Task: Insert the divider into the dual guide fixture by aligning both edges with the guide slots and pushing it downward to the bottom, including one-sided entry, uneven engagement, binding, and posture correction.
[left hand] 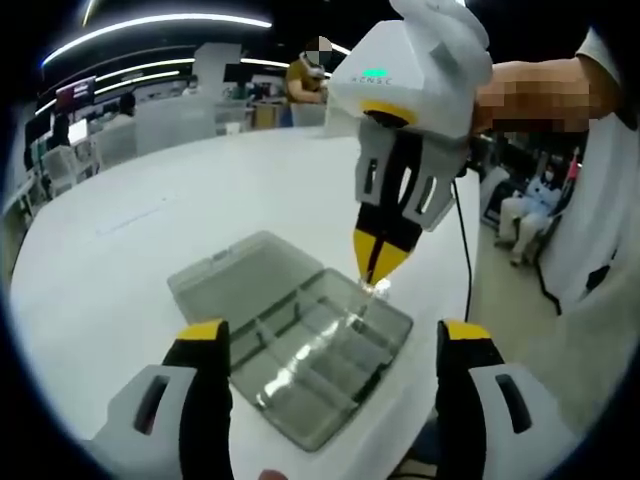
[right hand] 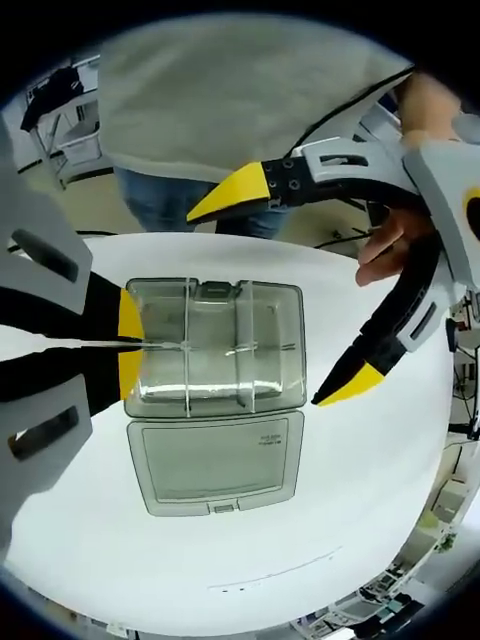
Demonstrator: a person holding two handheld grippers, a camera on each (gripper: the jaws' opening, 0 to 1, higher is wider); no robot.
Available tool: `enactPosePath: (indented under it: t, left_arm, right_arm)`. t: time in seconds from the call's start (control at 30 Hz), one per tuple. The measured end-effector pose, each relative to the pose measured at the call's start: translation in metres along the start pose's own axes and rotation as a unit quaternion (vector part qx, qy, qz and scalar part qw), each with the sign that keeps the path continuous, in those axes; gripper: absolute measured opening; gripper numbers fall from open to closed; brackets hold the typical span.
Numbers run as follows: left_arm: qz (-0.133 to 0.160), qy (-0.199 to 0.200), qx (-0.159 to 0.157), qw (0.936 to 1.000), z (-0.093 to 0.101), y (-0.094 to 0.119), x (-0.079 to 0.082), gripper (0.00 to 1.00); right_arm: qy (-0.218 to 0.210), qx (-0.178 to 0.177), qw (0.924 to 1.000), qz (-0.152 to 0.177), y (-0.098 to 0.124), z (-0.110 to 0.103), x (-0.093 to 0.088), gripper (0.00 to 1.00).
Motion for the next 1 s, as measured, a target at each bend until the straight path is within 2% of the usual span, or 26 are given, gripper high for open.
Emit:
enactPosePath:
  t: [0.3,0.57,0.67,1.0]
  left_arm:
    - [-0.001,-0.002,0.001,1.0000,0.000,0.001,0.001,0.83]
    - [-0.001,-0.004,0.002,1.0000,0.000,0.002,0.002,0.83]
    - [-0.001,-0.003,0.002,1.0000,0.000,0.003,0.002,0.83]
    - [0.002,-0.002,0.003,1.0000,0.000,0.002,0.002,0.83]
  right_arm:
    - [0.003,-0.002,1.0000,-0.009,-0.001,0.000,0.001,0.00]
    - [0.025,-0.011,0.9990,-0.035,-0.005,-0.001,0.005,0.00]
    - [0.016,-0.009,0.9990,-0.041,-0.006,0.000,0.006,0.00]
    - [0.028,-0.008,0.9981,-0.054,-0.014,0.002,0.005,0.00]
Point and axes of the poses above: the point that each gripper's makers call its tool centre point, and the gripper's own axes: y roughly backward along the fingers, z roughly to its right, x roughly out of its top, the point moved 3 cm from there along y, roughly backward along the fingers, and after that the axes turned 4 degrees about -y, right-handed, at the moved point
